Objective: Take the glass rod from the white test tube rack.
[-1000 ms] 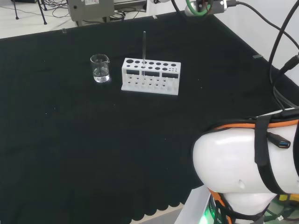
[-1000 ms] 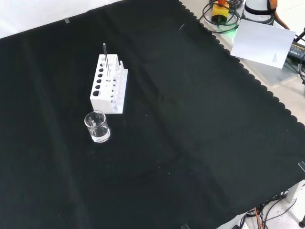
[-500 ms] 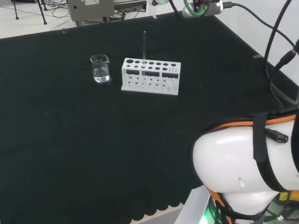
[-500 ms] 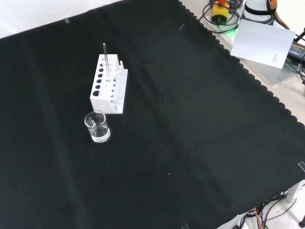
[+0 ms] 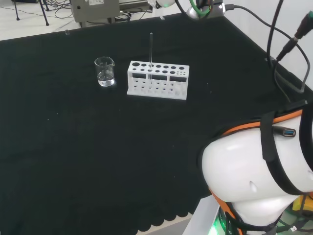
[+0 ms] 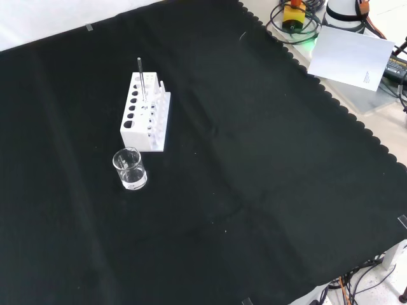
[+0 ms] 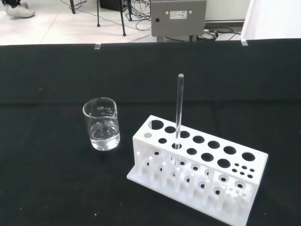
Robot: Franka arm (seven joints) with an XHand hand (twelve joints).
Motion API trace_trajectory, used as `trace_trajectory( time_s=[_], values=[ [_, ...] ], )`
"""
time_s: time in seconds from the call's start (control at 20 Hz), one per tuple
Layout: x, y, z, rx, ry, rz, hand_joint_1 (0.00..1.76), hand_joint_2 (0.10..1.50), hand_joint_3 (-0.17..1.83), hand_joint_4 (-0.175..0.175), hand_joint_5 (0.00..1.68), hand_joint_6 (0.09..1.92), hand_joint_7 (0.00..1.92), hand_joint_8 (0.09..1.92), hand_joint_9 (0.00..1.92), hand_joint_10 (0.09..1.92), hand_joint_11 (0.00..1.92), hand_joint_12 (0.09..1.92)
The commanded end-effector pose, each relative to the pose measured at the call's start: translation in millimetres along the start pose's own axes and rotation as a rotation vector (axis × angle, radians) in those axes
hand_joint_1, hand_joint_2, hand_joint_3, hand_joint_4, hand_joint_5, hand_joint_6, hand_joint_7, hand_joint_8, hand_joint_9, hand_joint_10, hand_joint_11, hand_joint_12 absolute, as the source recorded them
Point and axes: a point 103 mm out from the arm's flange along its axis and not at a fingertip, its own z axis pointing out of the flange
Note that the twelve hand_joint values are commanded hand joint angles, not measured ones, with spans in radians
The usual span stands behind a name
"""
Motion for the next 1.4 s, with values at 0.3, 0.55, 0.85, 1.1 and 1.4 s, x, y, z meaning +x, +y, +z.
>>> trace_trajectory(
  time_s=[0.3, 0.55, 0.85, 1.1, 1.4],
  values=[
    [-19.6, 66.2, 16.9, -0.029, -0.016, -0.031, 0.61, 0.91, 0.52, -0.175, 0.32, 0.34, 0.33, 0.94, 0.56, 0.90, 0.36, 1.42],
    [-24.0, 94.6, 28.2, -0.024, -0.006, -0.056, 0.63, 0.91, 0.52, -0.175, 0.21, 0.76, 0.41, 0.97, 0.65, 0.93, 0.45, 1.39],
    [-31.9, 133.6, 44.9, -0.002, 0.004, -0.083, 0.64, 0.91, 0.53, -0.175, 0.22, 0.89, 0.48, 1.00, 0.73, 0.97, 0.55, 1.37],
    [-41.0, 161.6, 66.2, 0.012, 0.014, -0.089, 0.64, 0.91, 0.53, -0.175, 0.22, 0.93, 0.52, 1.02, 0.78, 1.01, 0.64, 1.36],
    [-49.4, 184.2, 91.4, 0.040, 0.033, -0.109, 0.64, 0.91, 0.54, -0.175, 0.23, 0.96, 0.55, 1.04, 0.81, 1.05, 0.73, 1.35]
  ],
)
